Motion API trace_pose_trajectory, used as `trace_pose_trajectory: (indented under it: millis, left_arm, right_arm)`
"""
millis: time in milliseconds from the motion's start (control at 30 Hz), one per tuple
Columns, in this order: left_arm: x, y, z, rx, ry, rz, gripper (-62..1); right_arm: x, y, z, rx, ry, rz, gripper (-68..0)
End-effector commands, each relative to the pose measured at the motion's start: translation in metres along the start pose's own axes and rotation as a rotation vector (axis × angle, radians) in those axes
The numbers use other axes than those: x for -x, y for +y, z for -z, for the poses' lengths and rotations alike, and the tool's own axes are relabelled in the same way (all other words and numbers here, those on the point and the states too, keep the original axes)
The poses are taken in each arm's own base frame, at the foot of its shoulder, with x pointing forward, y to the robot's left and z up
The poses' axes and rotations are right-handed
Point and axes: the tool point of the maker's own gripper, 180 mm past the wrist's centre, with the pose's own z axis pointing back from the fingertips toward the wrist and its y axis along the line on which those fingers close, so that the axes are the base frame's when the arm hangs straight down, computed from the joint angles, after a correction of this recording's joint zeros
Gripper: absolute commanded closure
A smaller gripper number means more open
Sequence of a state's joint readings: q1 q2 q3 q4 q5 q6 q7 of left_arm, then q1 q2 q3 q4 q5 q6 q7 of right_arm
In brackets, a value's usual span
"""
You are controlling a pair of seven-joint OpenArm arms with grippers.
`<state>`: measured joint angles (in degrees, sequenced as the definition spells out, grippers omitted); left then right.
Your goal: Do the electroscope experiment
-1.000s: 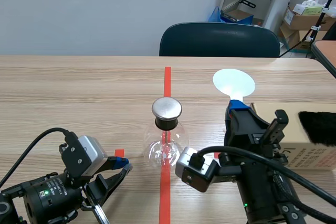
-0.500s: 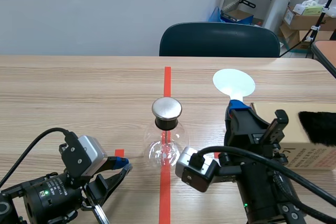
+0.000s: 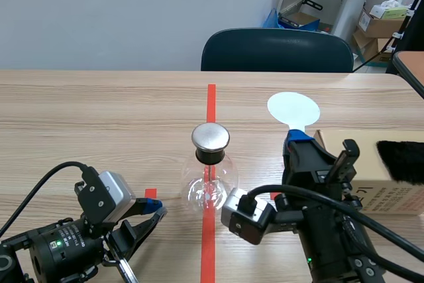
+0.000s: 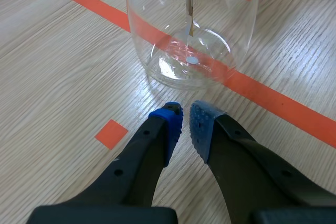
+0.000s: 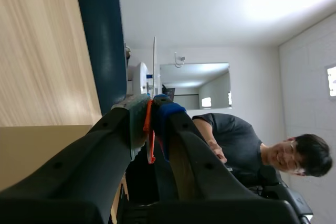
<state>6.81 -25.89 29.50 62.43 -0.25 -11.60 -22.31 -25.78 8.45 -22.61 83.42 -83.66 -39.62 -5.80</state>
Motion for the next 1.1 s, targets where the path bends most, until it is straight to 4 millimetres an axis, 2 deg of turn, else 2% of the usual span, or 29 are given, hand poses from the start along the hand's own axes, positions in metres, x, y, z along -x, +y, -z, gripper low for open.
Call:
trace_pose_trajectory:
  millis: [0, 1067]
  left_arm:
    - [-0.0098, 0.0018, 0.0026, -0.005, -0.032, -0.001, -8.8]
    - [-0.0098, 0.0018, 0.0026, -0.004, -0.032, -0.001, -8.8]
  right_arm:
    - [0.0021, -0.0053, 0.0006, 0.022, -0.01, -0.012, -0.8]
    - [-0.0004, -0.0045, 0.0004, 0.018, -0.024, -0.013, -0.8]
